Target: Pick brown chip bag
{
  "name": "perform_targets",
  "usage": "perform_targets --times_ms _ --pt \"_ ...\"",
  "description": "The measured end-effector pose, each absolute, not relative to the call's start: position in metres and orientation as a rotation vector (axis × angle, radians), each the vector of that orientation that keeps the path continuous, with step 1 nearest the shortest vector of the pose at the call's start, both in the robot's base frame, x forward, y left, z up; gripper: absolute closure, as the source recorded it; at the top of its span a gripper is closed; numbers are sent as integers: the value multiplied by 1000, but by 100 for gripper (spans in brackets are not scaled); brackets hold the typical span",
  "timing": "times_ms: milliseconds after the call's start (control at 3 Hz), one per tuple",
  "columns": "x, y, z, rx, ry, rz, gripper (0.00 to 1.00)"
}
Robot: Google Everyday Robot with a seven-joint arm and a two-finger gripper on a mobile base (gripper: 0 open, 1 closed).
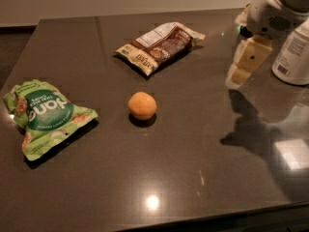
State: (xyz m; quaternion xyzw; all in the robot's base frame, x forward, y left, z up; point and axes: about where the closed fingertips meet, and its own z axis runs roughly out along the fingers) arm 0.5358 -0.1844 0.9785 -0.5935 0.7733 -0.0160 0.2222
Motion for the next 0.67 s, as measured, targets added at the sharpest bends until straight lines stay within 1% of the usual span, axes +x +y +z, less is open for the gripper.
perform_targets --times_ms 667 --pt "637 -151 965 -1636 2078 -37 0"
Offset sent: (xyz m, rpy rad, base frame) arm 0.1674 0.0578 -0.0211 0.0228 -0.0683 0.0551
